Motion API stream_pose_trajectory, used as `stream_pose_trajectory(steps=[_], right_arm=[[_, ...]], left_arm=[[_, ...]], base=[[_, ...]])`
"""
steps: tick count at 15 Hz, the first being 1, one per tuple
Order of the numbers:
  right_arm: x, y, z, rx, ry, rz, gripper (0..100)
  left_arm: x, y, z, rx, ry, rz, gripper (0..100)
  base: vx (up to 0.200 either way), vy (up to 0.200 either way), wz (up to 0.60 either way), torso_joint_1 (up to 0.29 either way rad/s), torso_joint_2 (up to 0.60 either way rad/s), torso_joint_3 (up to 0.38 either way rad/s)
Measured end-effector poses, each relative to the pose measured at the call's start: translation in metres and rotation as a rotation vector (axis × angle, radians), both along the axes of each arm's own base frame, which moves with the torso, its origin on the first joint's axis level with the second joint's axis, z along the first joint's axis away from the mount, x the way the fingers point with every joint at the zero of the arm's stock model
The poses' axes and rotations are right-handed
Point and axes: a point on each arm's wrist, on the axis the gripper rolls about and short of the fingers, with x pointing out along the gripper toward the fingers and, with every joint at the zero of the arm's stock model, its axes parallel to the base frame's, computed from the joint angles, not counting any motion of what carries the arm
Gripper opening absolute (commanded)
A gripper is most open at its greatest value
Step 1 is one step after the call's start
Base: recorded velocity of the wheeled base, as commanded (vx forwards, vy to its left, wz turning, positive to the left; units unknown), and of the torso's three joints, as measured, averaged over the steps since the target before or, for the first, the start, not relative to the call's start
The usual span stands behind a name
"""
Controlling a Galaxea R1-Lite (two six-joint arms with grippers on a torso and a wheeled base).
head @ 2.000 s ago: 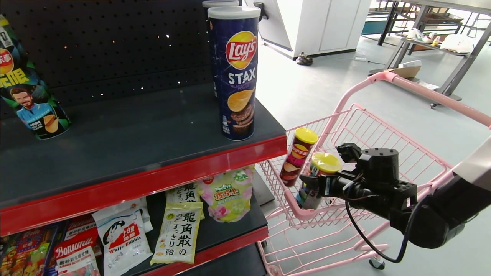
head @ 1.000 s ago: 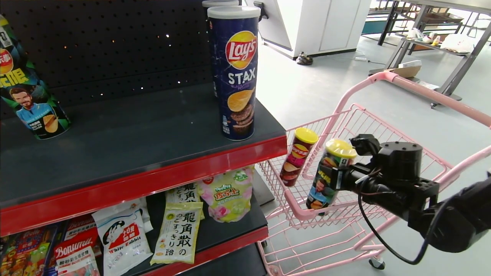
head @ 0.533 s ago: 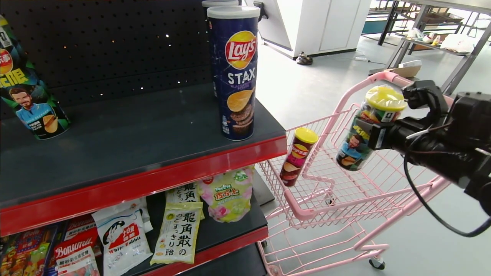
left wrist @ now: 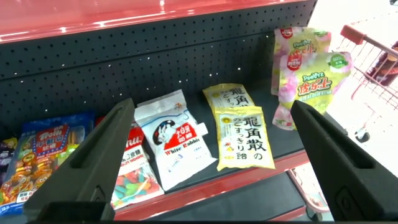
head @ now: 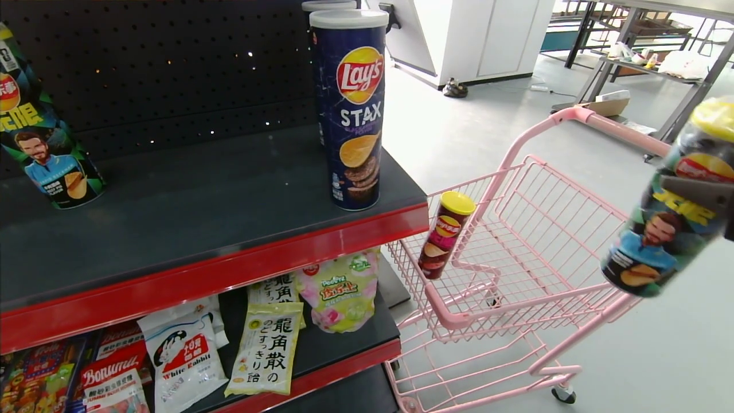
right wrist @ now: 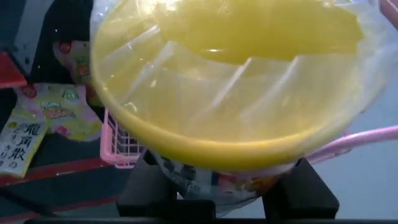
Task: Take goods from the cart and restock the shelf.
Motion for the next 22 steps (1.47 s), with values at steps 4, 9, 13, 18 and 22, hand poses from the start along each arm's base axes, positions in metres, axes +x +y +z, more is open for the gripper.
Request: stream_pose_trajectory(steps=[4, 9, 13, 18, 22], right_arm=[[-0.090, -0.016, -0.028, -0.030, 0.063, 0.016, 0], [-0.133, -0.025, -0.059, -0.054, 0.026, 0.024, 0], [-0.141, -0.026, -0.064, -0.066, 0.000, 0.028, 0], [-0.142, -0.026, -0.066, -0.066, 0.002, 0.032, 0], [-0.139, -0.026, -0.066, -0.067, 0.014, 0.037, 0]], left_arm=[[0.000, 0.000, 0.000, 0.000, 0.000, 0.000, 100], [0.000, 0.000, 0.000, 0.000, 0.000, 0.000, 100], [0.000, 0.000, 0.000, 0.000, 0.000, 0.000, 100], [0.000, 0.000, 0.000, 0.000, 0.000, 0.000, 100], [0.000, 0.000, 0.000, 0.000, 0.001, -0.002, 100]], base=[[0.000, 0.000, 0.00, 0.000, 0.00, 0.000], [0.000, 0.000, 0.00, 0.000, 0.00, 0.000], [0.000, 0.000, 0.00, 0.082, -0.28, -0.186], [0.000, 0.000, 0.00, 0.190, -0.56, -0.366], [0.000, 0.000, 0.00, 0.205, -0.52, -0.323]])
